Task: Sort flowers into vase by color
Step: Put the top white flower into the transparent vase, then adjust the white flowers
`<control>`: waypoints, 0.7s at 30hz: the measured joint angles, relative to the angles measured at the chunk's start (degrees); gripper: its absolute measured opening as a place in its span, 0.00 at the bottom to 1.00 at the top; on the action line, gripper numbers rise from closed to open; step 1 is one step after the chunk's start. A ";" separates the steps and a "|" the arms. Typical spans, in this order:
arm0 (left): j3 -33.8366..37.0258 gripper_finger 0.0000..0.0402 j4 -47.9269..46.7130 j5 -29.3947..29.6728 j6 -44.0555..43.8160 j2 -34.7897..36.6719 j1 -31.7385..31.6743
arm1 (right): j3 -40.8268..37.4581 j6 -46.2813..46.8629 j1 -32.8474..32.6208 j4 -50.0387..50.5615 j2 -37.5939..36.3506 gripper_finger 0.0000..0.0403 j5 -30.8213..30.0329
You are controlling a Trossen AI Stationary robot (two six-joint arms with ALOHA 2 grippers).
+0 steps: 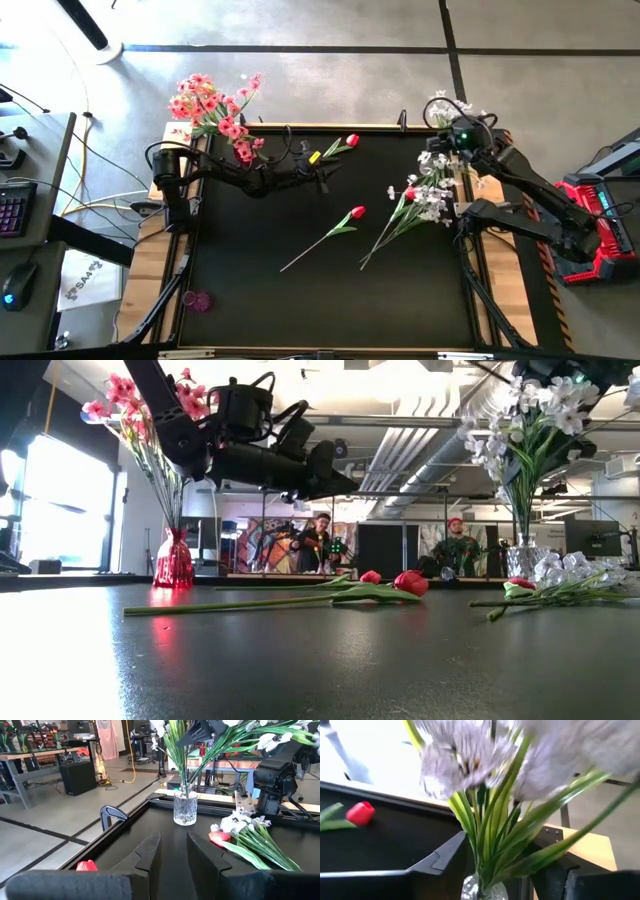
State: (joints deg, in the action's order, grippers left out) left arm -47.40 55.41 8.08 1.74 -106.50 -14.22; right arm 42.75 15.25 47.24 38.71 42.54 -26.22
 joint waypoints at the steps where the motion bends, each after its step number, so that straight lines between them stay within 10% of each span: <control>1: 0.00 0.19 0.07 0.00 0.00 0.00 0.00 | 0.46 0.42 0.00 0.08 -0.36 0.45 0.36; 21: 0.00 0.19 -0.11 1.41 -0.02 0.00 -0.04 | 9.41 3.56 0.00 20.07 -1.72 0.44 -0.62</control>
State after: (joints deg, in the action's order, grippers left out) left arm -47.40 55.30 9.49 1.72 -106.50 -14.26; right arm 52.16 18.81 47.24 58.78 40.82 -26.84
